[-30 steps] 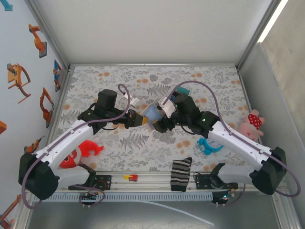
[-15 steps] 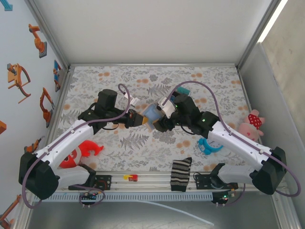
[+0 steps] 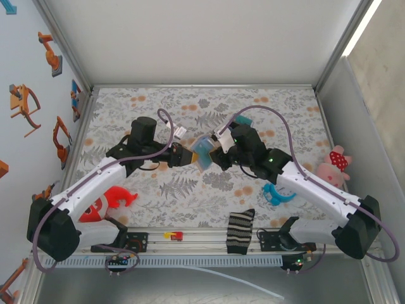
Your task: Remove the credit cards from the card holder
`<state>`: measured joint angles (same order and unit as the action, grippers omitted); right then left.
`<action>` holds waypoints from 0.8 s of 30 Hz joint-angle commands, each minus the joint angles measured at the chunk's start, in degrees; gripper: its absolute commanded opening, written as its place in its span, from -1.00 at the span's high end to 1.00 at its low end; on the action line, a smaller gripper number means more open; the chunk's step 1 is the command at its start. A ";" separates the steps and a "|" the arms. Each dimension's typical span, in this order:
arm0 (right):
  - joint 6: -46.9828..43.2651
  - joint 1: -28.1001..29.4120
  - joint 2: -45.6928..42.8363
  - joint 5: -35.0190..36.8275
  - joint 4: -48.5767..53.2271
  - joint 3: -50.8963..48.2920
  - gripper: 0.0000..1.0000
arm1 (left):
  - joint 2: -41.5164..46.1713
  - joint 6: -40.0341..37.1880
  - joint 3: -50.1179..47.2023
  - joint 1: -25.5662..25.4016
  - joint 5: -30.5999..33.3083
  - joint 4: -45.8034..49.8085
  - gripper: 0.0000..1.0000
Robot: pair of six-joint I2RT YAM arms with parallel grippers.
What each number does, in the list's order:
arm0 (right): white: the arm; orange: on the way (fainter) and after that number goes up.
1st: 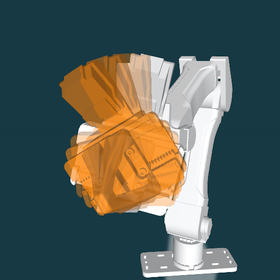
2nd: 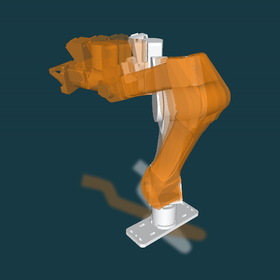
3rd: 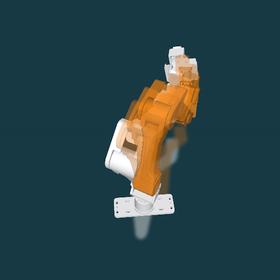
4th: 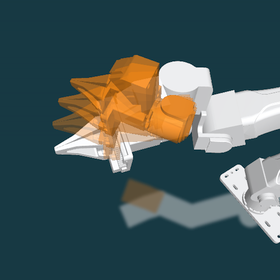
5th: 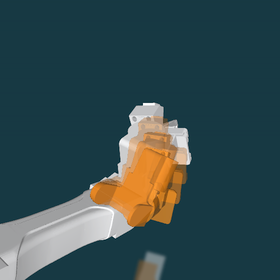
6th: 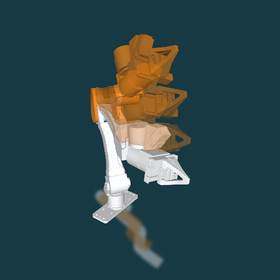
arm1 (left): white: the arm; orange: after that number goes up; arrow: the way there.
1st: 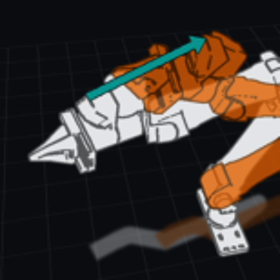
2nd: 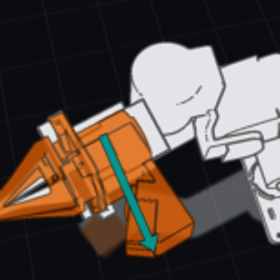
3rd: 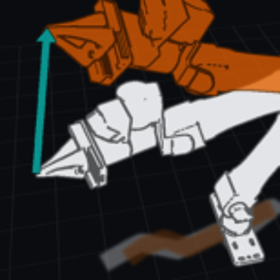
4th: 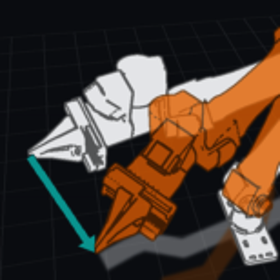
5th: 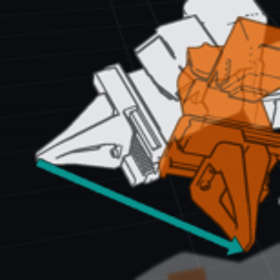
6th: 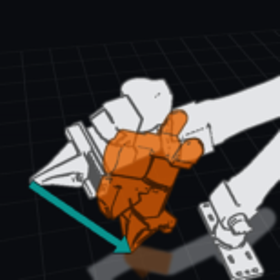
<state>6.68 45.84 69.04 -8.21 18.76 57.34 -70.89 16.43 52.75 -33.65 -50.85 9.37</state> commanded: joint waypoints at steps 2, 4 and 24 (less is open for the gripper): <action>8.78 0.54 -0.75 -3.01 -7.13 -1.00 0.72 | -1.06 5.10 -0.26 -0.26 -2.41 -8.67 0.21; 10.62 0.56 -0.61 -2.63 -7.87 -1.25 0.72 | -1.39 6.12 -0.61 -0.26 -2.44 -10.16 0.14; 18.01 0.47 0.67 2.63 -10.61 -2.50 0.61 | -1.14 3.24 0.65 -2.34 15.91 -2.13 0.73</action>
<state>23.24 45.95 69.82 -7.75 10.92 55.42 -73.65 21.91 52.07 -35.35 -39.55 3.07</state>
